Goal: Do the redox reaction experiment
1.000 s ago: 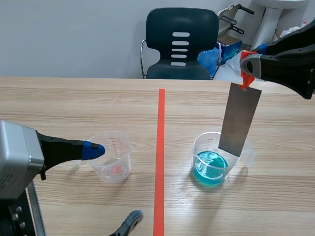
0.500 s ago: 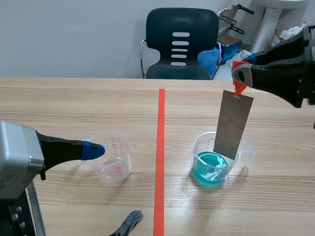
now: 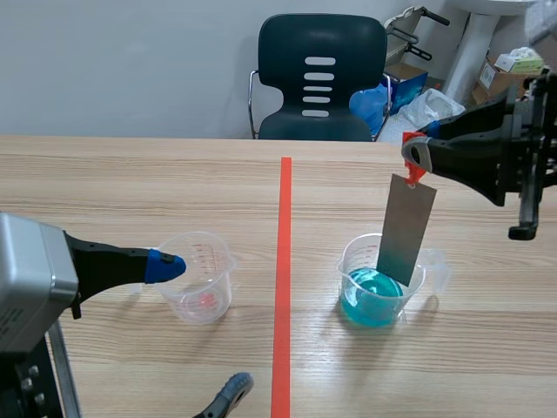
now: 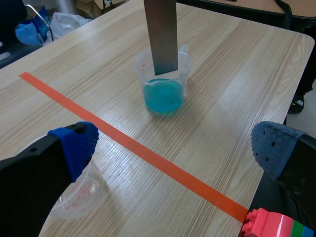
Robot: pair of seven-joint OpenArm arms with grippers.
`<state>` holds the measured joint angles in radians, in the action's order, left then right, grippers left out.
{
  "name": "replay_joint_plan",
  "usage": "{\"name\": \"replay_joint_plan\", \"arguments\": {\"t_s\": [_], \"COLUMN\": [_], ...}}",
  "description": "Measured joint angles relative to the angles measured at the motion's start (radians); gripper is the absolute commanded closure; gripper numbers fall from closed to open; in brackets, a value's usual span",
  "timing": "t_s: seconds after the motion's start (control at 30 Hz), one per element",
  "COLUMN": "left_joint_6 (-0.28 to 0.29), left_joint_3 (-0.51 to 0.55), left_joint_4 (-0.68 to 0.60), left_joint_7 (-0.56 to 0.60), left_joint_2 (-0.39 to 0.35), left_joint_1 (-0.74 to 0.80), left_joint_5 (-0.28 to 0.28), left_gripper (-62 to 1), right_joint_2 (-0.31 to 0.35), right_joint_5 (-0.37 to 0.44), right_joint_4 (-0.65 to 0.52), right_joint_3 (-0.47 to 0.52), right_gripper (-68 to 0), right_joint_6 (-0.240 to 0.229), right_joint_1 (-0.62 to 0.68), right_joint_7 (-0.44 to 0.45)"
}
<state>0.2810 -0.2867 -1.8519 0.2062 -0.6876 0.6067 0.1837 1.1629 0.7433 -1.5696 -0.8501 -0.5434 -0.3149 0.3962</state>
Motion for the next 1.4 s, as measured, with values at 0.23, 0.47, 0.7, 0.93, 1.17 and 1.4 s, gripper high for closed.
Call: {"name": "replay_joint_plan", "arguments": {"t_s": [0.23,0.47,0.7,0.93,1.17,1.4], "left_joint_6": [0.0,0.0,0.0,0.0,0.0,0.0], "left_joint_3": [0.0,0.0,0.0,0.0,0.0,0.0], "left_joint_4": [0.0,0.0,0.0,0.0,0.0,0.0], "left_joint_7": [0.0,0.0,0.012,0.014,0.013,0.007], "left_joint_2": [0.0,0.0,0.0,0.0,0.0,0.0], "left_joint_1": [0.0,0.0,0.0,0.0,0.0,0.0], "left_joint_5": [0.0,0.0,0.0,0.0,0.0,0.0], "left_gripper": [-62.3,-62.3,-62.3,-62.3,-62.3,-62.3], "right_joint_2": [-0.063,-0.105,-0.149,-0.16,-0.16,-0.16], "right_joint_5": [-0.037,-0.056,-0.109,-0.127,-0.127,-0.123], "right_joint_4": [0.032,0.039,0.039,0.039,0.039,0.039], "right_joint_3": [0.0,0.0,0.0,0.0,0.0,0.0], "right_gripper": [-0.8,-0.8,-0.8,-0.8,-0.8,-0.8], "right_joint_6": [-0.003,-0.022,-0.022,-0.022,-0.022,-0.022], "right_joint_1": [0.0,0.005,0.05,0.055,0.056,0.066], "right_joint_7": [-0.006,-0.034,-0.062,-0.065,-0.066,-0.062]}}
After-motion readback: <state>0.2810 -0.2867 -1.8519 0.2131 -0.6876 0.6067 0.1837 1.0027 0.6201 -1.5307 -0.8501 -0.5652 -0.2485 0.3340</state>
